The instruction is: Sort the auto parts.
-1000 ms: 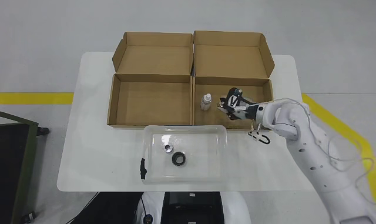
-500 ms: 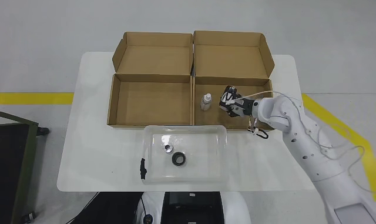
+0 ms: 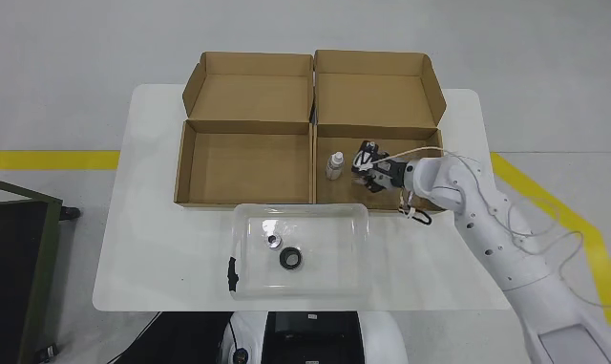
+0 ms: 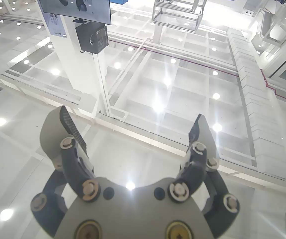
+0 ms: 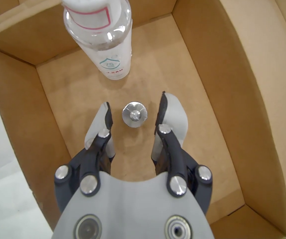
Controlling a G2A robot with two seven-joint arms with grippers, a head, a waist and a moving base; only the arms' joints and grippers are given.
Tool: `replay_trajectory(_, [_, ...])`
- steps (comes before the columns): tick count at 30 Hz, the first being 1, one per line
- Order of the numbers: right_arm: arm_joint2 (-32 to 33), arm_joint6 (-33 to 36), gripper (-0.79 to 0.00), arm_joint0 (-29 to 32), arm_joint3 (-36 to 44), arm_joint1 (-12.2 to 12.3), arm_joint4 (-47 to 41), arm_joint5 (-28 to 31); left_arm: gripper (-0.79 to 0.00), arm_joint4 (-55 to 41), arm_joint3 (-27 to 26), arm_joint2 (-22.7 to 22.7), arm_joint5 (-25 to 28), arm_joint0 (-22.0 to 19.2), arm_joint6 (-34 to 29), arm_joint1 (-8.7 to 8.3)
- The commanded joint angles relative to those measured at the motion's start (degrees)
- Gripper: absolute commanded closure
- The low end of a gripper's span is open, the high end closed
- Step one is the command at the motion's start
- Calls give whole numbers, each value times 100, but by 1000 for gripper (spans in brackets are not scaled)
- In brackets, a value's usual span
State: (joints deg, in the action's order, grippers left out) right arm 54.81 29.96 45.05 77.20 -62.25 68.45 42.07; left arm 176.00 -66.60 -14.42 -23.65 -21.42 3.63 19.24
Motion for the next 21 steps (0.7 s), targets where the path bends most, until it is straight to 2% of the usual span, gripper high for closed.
replay_trajectory(1, [21, -2, -785, 10, 48, 3, -10, -20, -785, 0, 0, 0, 0, 0, 0, 0])
replay_trajectory(9, [553, -37, -785, 206, 755, 133, -18, -59, -785, 0, 0, 0, 0, 0, 0, 0])
replay_trajectory(15, [1053, -4, -785, 714, 1755, 272, -182, 41, -785, 0, 0, 0, 0, 0, 0, 0])
replay_trajectory(21, [1240, 176, -785, 1233, 2804, 363, -254, 253, -785, 0, 0, 0, 0, 0, 0, 0])
